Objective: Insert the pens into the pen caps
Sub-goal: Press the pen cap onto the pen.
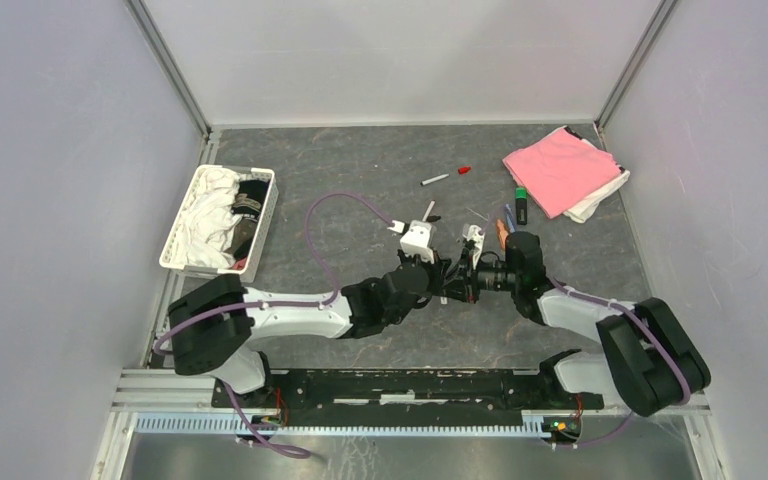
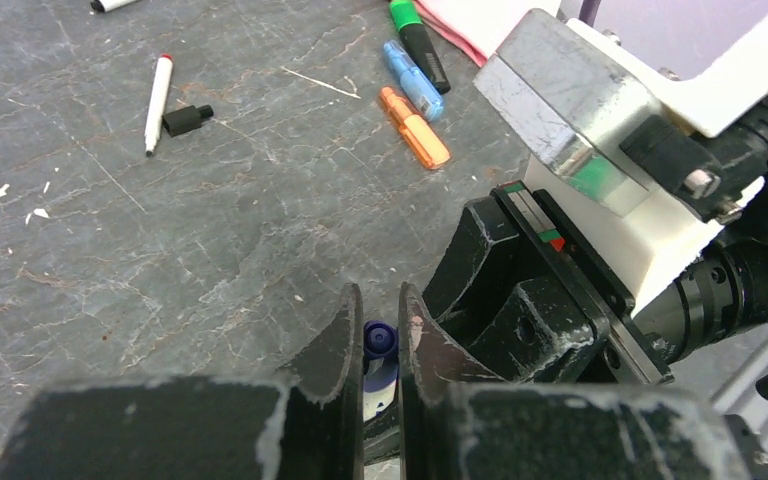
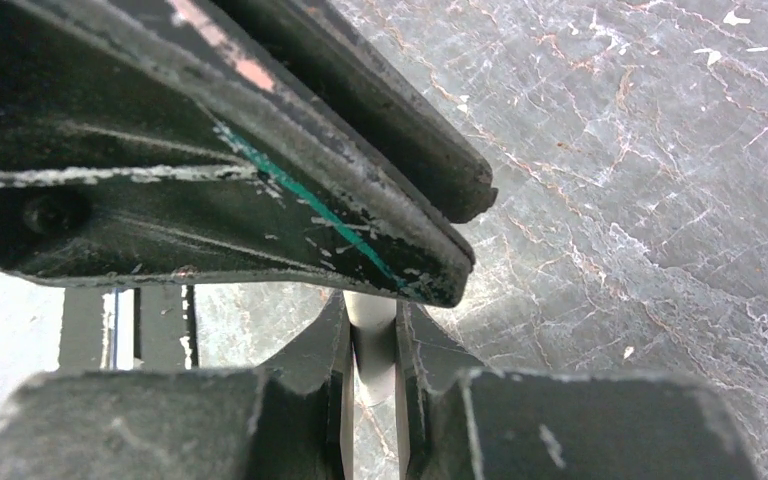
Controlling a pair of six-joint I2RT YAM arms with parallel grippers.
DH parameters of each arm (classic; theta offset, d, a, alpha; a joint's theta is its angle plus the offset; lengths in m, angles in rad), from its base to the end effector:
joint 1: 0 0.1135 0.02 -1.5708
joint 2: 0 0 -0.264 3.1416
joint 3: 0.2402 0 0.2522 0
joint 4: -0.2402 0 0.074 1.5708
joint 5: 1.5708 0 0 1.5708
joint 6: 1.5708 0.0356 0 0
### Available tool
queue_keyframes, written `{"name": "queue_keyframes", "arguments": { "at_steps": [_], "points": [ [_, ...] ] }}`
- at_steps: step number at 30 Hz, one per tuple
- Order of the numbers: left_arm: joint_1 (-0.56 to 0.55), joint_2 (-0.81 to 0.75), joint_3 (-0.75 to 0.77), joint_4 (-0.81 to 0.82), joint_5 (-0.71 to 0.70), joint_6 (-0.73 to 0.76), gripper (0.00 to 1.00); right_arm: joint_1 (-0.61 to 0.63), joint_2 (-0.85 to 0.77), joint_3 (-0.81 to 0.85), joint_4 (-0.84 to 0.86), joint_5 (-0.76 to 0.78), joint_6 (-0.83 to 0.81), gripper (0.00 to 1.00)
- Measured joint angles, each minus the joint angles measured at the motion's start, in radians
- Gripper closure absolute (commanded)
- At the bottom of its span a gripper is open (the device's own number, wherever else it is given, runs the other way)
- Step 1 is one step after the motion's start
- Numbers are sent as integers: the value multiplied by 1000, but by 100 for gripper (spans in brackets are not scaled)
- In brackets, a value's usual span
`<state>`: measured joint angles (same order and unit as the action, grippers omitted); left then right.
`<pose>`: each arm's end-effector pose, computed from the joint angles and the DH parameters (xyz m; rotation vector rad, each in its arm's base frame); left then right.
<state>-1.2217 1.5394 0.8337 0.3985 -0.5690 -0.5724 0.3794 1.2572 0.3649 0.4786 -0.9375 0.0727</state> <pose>0.1330 -0.3094 0.2327 0.2147 1.8781 -0.7200 0.1994 0.1104 0.1734 -0.9102 1.7797 1.2144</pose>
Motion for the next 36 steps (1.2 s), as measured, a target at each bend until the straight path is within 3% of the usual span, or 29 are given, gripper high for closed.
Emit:
{"name": "queue_keyframes", "arguments": {
  "at_steps": [13, 26, 36],
  "points": [
    [-32, 21, -95, 217, -92, 230, 98, 67, 188, -98, 503, 100, -98, 100],
    [-50, 64, -249, 497, -83, 339, 98, 142, 291, -127, 610, 206, -224, 100],
    [-50, 82, -237, 513, -95, 399, 98, 145, 359, -128, 723, 213, -162, 100]
  ]
}}
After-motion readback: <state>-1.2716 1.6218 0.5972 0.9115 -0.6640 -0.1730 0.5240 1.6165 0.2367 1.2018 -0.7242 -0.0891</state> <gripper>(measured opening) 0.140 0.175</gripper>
